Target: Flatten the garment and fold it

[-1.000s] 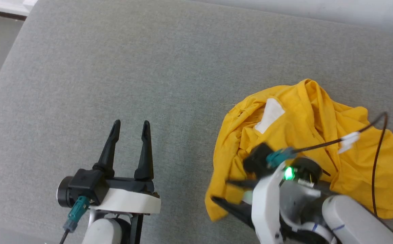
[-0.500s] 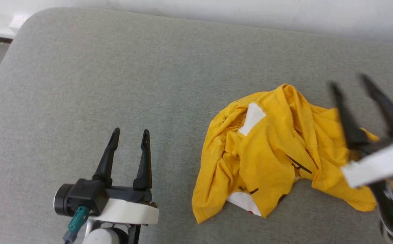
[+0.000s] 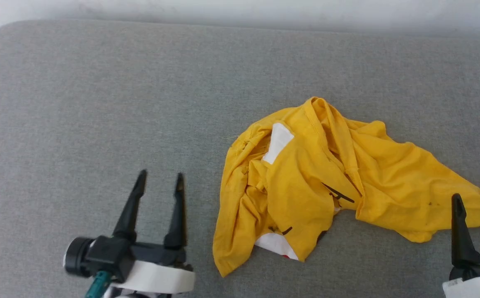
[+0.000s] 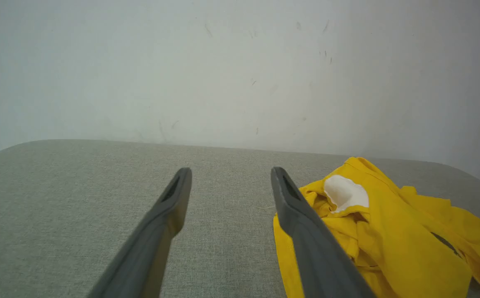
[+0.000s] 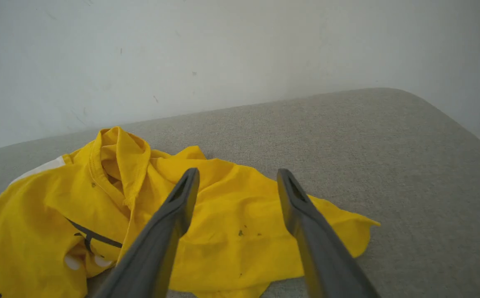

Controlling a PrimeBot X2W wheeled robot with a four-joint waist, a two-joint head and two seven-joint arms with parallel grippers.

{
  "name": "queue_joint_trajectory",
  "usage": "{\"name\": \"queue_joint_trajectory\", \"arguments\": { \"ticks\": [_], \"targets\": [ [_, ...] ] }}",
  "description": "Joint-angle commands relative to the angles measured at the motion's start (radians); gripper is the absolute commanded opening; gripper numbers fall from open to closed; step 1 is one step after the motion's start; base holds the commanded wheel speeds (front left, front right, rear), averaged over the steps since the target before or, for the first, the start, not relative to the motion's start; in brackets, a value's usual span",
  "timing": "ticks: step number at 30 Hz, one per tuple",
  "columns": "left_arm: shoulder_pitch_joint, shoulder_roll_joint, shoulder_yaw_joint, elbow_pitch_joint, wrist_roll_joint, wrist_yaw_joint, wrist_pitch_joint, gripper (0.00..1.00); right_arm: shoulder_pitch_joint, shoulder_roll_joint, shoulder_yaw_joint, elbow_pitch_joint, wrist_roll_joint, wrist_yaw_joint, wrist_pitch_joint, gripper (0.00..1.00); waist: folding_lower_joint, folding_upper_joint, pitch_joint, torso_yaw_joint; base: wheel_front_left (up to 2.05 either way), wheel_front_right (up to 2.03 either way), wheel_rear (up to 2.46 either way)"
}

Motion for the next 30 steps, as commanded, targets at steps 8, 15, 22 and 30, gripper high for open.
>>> {"name": "queue_joint_trajectory", "arguments": {
  "ticks": [8,15,22,30],
  "targets": [
    [-0.264,0.03,-0.173,-0.053,0.036,-0.11,0.228,1.0,-0.09,0.003,-0.003,-0.032,-0.025,-0.001,0.008,1.0,0.0001,-0.0001,0.059,0.005,0.0,0.0,0.0],
    [-0.442,0.051,-0.348,0.02,-0.057,-0.136,0.536,1.0,-0.135,0.003,-0.006,-0.051,-0.025,-0.001,0.03,1.0,0.0001,-0.0001,0.111,0.007,0.0,0.0,0.0],
    [-0.482,0.08,-0.391,0.096,-0.075,-0.136,0.648,1.0,-0.152,0.003,0.003,-0.026,-0.012,-0.001,0.022,1.0,0.0001,-0.0001,0.137,-0.005,0.0,0.0,0.0],
    [-0.5,0.088,-0.392,0.141,-0.053,-0.103,0.673,0.35,-0.17,0.003,0.014,0.003,-0.003,-0.001,0.009,1.0,0.0001,-0.0001,0.138,-0.011,0.0,0.0,0.0]
  ]
}}
